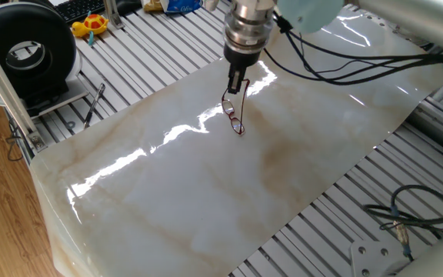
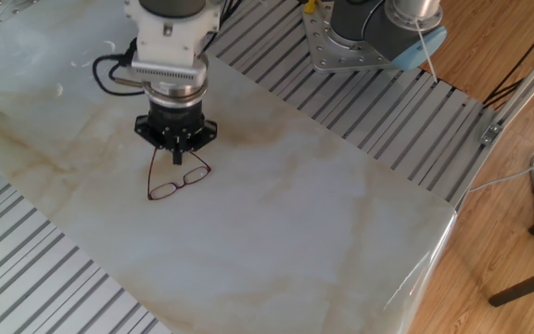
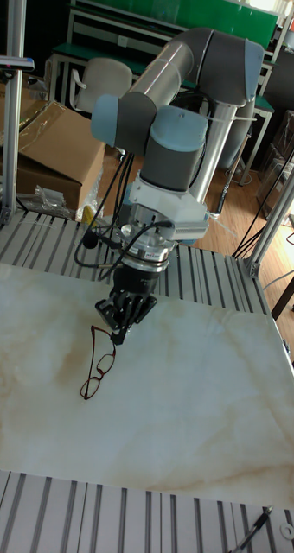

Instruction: Unfold the leg of the glasses (with one hand)

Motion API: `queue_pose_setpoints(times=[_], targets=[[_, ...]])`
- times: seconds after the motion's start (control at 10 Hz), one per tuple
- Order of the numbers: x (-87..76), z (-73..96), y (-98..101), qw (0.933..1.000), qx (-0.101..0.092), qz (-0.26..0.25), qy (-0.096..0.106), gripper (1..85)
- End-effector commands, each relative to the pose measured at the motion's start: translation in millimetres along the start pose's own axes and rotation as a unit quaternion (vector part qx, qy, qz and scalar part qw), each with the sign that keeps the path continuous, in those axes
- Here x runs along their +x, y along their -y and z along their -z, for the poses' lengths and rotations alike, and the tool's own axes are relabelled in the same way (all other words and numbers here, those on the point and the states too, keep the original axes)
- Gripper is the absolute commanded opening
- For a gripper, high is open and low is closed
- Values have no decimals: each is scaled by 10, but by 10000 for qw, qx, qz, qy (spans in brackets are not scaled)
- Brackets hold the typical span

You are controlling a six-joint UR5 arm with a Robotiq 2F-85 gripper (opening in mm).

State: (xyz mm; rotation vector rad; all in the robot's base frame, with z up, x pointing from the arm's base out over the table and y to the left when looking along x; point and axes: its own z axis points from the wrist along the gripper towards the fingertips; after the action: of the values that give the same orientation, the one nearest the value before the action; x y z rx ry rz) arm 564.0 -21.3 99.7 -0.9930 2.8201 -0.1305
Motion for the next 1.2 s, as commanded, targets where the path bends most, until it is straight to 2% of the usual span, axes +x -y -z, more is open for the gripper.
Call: queue_pose_setpoints(times=[0.0, 0.5, 0.7, 0.8, 1.1], targets=[[-124, -138, 65, 9999, 68, 6, 82, 13], [80, -194, 168, 9999, 128, 98, 23, 13], [200, -225, 160, 9999, 72, 83, -70, 13], [282, -238, 108, 9999, -37, 7, -158, 13], [450, -155, -11, 9990, -182, -109, -384, 13]])
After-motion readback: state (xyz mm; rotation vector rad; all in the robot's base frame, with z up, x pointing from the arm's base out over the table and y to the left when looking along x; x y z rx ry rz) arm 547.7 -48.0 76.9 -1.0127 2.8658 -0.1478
